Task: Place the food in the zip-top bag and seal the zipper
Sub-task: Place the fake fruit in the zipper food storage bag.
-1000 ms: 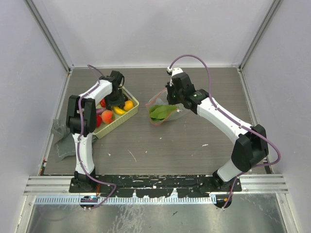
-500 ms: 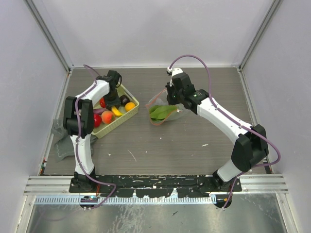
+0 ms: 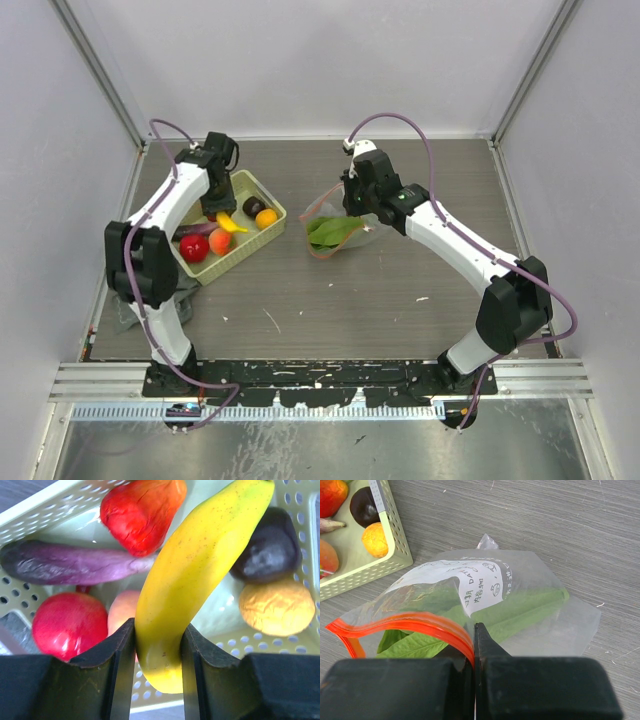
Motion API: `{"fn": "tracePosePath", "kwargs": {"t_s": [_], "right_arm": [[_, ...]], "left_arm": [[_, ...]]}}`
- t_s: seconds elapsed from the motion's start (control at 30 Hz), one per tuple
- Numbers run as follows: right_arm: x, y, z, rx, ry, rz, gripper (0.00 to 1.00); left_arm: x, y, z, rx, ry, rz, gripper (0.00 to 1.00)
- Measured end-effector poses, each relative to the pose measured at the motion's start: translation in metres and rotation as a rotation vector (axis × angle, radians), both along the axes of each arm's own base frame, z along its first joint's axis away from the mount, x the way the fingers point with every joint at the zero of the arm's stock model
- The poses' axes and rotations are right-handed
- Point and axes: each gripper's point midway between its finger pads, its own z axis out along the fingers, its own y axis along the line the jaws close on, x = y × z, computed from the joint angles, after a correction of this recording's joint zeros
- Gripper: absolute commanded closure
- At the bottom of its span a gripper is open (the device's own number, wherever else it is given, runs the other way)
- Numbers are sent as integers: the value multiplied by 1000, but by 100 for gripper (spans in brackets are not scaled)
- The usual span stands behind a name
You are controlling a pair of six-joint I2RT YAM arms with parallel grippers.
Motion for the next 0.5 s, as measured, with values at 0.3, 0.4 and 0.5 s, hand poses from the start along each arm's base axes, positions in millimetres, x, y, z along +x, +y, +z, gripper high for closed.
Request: {"fn": "tracePosePath", "kwargs": {"t_s": [0.3, 0.4, 0.5], "right_arm": [[0, 0, 0, 2, 1, 2, 97], [0, 0, 0, 2, 0, 2, 97], [-1, 1, 0, 4, 1, 5, 97]], "left_arm": [[-48, -26, 53, -3, -64, -161, 72], [-68, -41, 66, -9, -84, -236, 73], [-87, -58, 78, -20, -111, -309, 73]]}}
